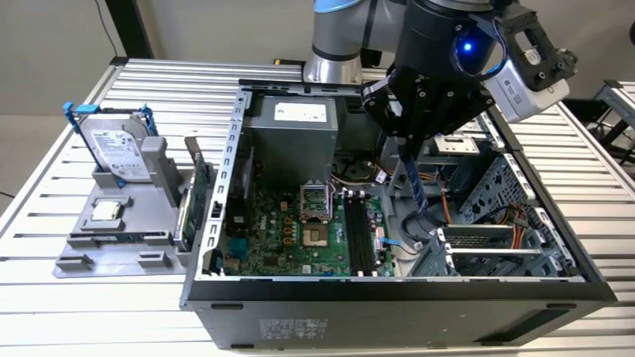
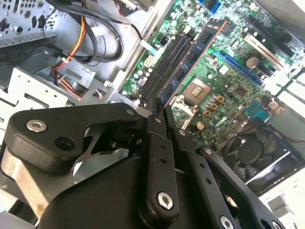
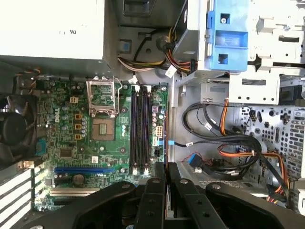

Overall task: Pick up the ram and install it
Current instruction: 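Insert the ram into the slot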

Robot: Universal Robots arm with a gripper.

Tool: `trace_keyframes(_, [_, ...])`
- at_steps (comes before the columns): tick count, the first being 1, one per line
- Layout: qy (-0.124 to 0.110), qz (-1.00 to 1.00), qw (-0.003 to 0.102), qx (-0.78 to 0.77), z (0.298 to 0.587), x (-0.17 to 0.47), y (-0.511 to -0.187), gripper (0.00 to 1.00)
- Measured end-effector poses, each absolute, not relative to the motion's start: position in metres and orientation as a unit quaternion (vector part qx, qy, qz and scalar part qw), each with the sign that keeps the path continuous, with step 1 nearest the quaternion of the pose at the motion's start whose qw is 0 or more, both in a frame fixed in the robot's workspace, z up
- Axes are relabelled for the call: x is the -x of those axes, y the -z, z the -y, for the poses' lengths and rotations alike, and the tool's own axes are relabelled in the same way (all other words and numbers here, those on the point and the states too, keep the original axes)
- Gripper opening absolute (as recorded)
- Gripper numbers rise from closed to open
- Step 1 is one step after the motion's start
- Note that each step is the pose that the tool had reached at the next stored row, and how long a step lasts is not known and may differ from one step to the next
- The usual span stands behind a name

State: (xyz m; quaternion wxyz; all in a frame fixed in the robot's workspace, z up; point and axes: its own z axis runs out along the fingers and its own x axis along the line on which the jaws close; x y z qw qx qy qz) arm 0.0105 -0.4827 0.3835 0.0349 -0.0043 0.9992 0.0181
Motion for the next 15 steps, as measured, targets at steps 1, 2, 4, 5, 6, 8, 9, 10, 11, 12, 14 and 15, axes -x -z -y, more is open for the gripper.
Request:
trace_keyframes(1, [-0.018, -0.999, 0.035, 0.004, 0.480, -0.010, -0.383, 0.00])
trace_keyframes(2, [-0.018, -0.999, 0.035, 0.004, 0.477, -0.010, -0.383, 0.00])
trace_keyframes(4, [-0.018, -0.999, 0.035, 0.004, 0.472, -0.010, -0.383, 0.00])
trace_keyframes(5, [-0.018, -0.999, 0.035, 0.003, 0.469, -0.010, -0.383, 0.00])
trace_keyframes(6, [-0.018, -0.999, 0.035, 0.003, 0.467, -0.010, -0.383, 0.00])
trace_keyframes(8, [-0.018, -0.999, 0.035, 0.002, 0.464, -0.012, -0.383, 0.00])
trace_keyframes(9, [-0.018, -0.999, 0.035, 0.002, 0.463, -0.013, -0.383, 0.00])
trace_keyframes(10, [-0.018, -0.999, 0.035, 0.001, 0.463, -0.015, -0.382, 0.00])
trace_keyframes(11, [-0.018, -0.999, 0.035, 0.001, 0.463, -0.017, -0.382, 0.00])
trace_keyframes(12, [-0.018, -0.999, 0.035, 0.001, 0.462, -0.019, -0.382, 0.00])
trace_keyframes(14, [-0.018, -0.999, 0.035, 0.001, 0.462, -0.020, -0.382, 0.00])
trace_keyframes(15, [-0.018, -0.999, 0.035, 0.001, 0.462, -0.020, -0.382, 0.00])
